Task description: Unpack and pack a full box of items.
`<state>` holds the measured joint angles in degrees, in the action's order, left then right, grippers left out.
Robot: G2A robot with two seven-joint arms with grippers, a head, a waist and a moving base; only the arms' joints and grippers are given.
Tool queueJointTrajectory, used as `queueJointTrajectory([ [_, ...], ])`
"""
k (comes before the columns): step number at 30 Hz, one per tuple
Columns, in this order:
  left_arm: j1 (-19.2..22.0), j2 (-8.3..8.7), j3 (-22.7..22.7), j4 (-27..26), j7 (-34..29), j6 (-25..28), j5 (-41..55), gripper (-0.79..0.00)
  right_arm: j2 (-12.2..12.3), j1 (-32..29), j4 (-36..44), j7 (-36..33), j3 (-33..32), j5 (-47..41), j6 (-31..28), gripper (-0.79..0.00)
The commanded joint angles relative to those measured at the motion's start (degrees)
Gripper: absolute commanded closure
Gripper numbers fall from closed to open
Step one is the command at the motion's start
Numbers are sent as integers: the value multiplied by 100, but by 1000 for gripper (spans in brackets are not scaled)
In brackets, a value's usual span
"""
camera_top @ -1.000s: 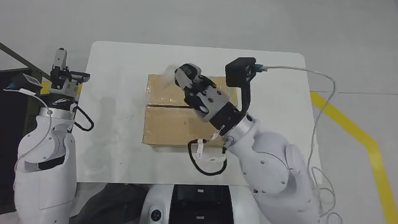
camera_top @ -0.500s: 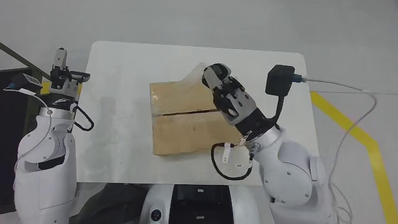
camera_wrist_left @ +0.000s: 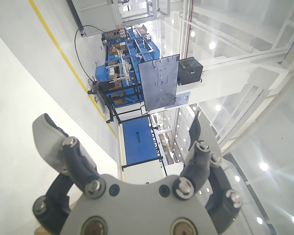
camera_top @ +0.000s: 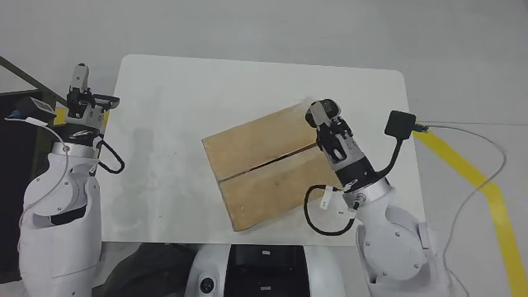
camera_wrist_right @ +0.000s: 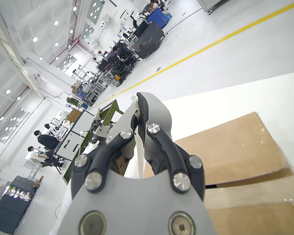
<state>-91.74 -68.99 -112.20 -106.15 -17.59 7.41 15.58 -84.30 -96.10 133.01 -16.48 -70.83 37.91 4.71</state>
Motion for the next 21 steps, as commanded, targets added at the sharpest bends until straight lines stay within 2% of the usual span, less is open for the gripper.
queueJointTrajectory([
  [1, 0, 0, 0, 0, 0, 0, 0, -785, 15, -85, -23, 12, -108, -91, -22, 0],
  [21, 0, 0, 0, 0, 0, 0, 0, -785, 109, -274, -615, 24, -640, -832, 315, 0],
])
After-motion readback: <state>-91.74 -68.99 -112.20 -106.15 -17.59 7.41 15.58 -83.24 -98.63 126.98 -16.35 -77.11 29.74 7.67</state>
